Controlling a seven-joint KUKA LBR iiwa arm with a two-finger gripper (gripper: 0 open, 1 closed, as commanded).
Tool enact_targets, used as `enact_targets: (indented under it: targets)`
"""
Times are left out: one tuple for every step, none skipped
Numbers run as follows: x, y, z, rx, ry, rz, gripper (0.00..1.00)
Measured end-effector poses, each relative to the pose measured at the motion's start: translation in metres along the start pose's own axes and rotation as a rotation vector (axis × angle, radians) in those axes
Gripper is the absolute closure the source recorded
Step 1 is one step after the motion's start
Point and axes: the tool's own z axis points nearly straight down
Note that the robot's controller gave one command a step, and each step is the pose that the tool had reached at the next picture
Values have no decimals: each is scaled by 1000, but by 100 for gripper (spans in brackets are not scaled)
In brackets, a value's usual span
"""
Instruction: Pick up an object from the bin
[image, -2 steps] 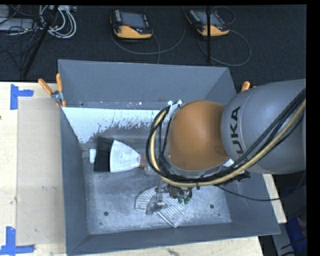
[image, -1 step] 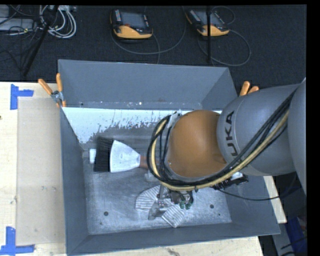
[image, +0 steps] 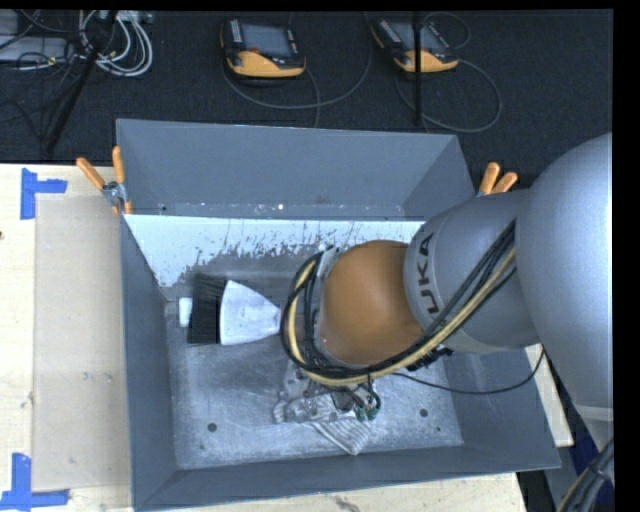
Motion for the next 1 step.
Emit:
enact_targets:
  targets:
    - [0, 0, 0, 0, 0, 1, 100]
